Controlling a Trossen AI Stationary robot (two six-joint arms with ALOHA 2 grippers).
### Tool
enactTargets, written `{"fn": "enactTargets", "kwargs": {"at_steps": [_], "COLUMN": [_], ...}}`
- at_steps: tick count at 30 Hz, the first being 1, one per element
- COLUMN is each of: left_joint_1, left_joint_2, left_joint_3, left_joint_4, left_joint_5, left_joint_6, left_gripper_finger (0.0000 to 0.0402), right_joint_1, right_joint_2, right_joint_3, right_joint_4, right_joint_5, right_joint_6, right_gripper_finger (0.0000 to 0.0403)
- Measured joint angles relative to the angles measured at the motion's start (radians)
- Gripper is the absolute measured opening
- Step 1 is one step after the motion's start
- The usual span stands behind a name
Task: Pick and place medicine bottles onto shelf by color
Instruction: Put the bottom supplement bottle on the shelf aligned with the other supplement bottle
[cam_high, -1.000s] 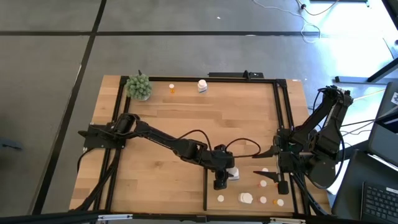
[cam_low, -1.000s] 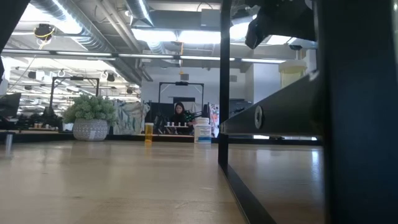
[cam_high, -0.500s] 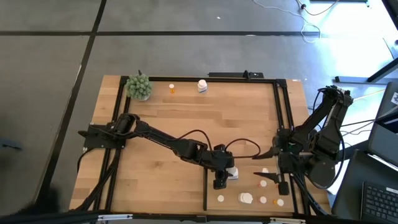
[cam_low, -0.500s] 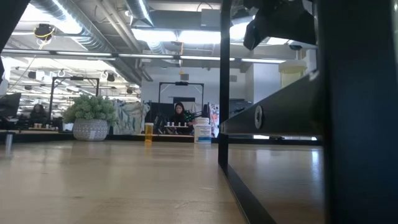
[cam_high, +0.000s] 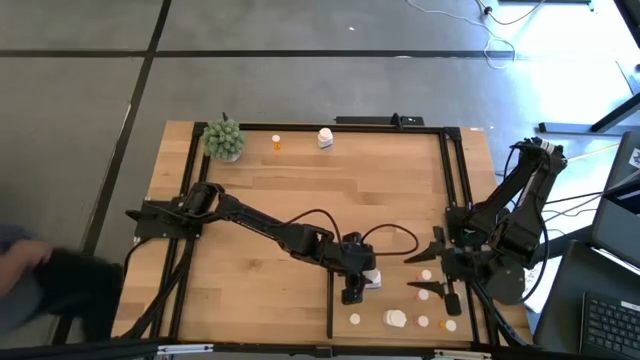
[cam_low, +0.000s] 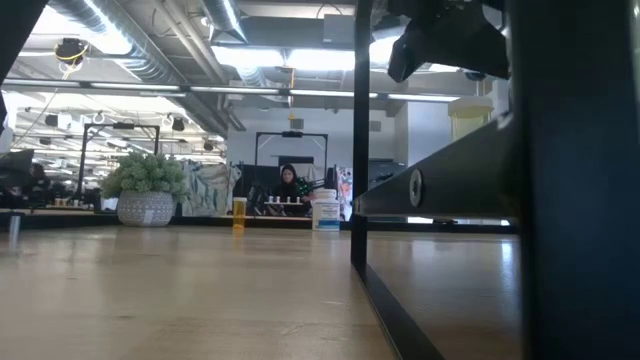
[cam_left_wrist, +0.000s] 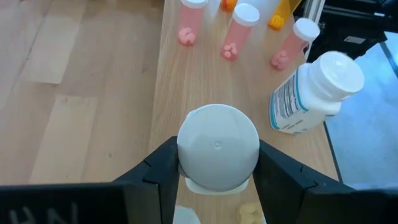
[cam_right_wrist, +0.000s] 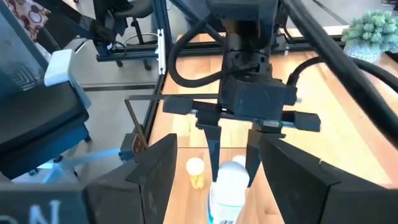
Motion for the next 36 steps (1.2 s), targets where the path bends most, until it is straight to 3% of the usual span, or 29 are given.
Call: {"fn": "enactTargets", "kwargs": {"at_steps": [13,19,25,36], "left_joint_1": [0.0,0.0,0.0,0.001], "left_joint_2": [0.0,0.0,0.0,0.0], "left_joint_3": [0.0,0.0,0.0,0.0], "left_joint_4": [-0.02,-0.02,-0.02,-0.02], "left_joint_5": [0.0,0.0,0.0,0.0], "left_joint_6": [0.0,0.0,0.0,0.0], "left_gripper_finger": [0.0156,0.0156,0.0156,0.0156], "right_joint_1": [-0.042,-0.048,-0.048,-0.047], "right_joint_2": [0.0,-0.001,-0.001,-0.001], "right_joint_3": [-0.117,-0.134,-0.141,-0.141], "right_joint_4": [0.004,0.001,-0.005,-0.006], "right_joint_5": [0.001,-0.014,-0.135,-0.138], "right_joint_6": [0.149,0.147,0.144,0.117], "right_gripper_finger": [0.023,0.023,0.023,0.023]}}
